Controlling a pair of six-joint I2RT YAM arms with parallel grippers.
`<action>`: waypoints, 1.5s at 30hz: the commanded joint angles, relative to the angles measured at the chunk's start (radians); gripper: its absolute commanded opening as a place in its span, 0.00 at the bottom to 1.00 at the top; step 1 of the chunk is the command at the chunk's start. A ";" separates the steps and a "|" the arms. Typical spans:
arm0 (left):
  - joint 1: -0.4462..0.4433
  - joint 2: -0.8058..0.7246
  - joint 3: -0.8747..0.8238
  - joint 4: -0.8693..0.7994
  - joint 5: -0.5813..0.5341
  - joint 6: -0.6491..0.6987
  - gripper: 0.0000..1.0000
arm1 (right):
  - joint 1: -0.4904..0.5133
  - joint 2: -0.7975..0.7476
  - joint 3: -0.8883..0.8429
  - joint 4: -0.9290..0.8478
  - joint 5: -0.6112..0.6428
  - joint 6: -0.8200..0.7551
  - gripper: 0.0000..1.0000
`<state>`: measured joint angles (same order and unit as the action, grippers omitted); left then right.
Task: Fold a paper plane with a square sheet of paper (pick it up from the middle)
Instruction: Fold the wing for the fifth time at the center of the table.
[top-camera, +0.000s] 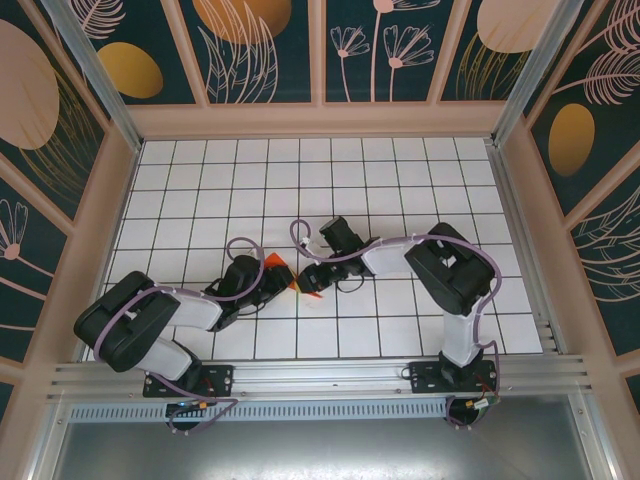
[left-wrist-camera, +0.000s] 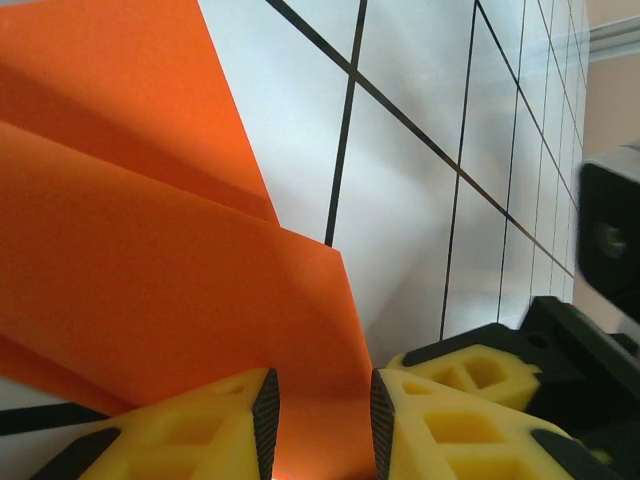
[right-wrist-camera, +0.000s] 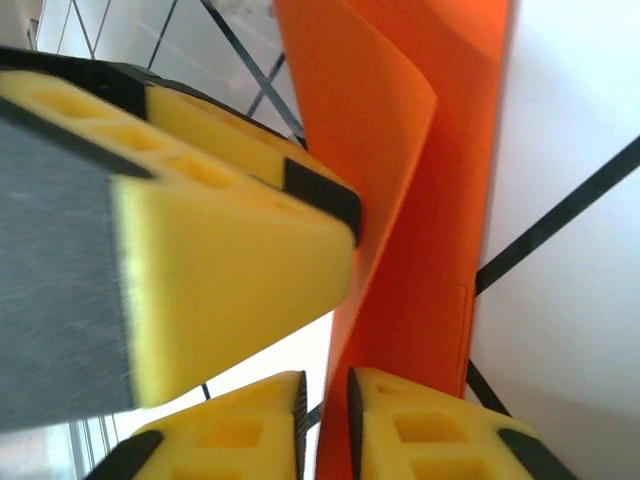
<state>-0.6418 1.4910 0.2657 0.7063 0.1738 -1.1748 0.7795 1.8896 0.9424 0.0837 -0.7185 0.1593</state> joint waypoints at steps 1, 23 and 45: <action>0.002 0.028 0.012 -0.036 -0.025 -0.008 0.34 | -0.005 -0.078 -0.010 -0.054 0.031 -0.105 0.26; 0.002 0.033 0.029 -0.057 -0.016 -0.005 0.34 | 0.010 -0.005 -0.004 -0.129 0.086 -0.206 0.16; -0.002 -0.071 -0.023 0.093 0.081 0.063 0.39 | -0.044 0.035 -0.069 0.019 -0.061 0.042 0.00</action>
<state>-0.6418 1.4029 0.2684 0.7246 0.2279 -1.1217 0.7429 1.8935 0.8871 0.0872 -0.7563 0.1497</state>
